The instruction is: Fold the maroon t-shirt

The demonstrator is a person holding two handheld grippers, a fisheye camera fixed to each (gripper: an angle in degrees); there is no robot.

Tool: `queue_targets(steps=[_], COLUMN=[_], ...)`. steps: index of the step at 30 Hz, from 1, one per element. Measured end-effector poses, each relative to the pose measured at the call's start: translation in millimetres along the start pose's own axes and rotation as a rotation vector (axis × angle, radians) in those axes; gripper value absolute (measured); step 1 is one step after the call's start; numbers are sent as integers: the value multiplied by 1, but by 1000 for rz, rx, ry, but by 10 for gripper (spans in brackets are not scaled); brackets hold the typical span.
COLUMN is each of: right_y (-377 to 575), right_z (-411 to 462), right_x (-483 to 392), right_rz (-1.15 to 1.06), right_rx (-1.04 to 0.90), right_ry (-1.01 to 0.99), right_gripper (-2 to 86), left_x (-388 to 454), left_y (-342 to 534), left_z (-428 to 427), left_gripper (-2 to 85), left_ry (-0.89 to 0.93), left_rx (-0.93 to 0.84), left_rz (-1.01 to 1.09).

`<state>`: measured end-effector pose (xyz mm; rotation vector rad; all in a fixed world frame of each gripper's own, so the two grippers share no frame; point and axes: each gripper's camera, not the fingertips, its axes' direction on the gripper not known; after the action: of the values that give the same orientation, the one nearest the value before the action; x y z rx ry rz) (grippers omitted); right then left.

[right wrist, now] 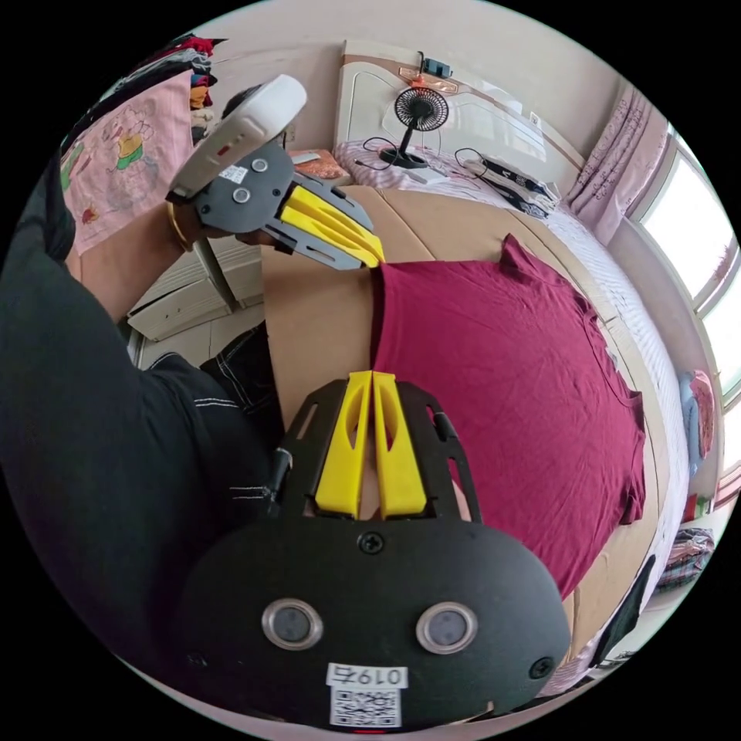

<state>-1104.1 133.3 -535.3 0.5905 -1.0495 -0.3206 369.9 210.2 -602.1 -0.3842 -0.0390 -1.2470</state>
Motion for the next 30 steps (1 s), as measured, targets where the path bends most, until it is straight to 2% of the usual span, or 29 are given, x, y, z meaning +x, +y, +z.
queue_targets(steps=[9, 13, 20, 30], right_y=[-6, -6, -10, -12], right_z=[0, 6, 13, 15], right_x=[-3, 3, 9, 22], right_rz=[-3, 5, 44, 97], right_rx=[16, 13, 5, 9], right_ry=[46, -2, -23, -129], right_gripper=[-9, -9, -8, 34], left_x=[2, -3, 22, 25], left_y=[-10, -10, -23, -41], left_z=[-2, 4, 2, -5], left_gripper=[2, 4, 2, 3], left_ry=[-20, 12, -90, -86], left_rx=[-34, -51, -80, -113], left_rz=[33, 0, 110, 192])
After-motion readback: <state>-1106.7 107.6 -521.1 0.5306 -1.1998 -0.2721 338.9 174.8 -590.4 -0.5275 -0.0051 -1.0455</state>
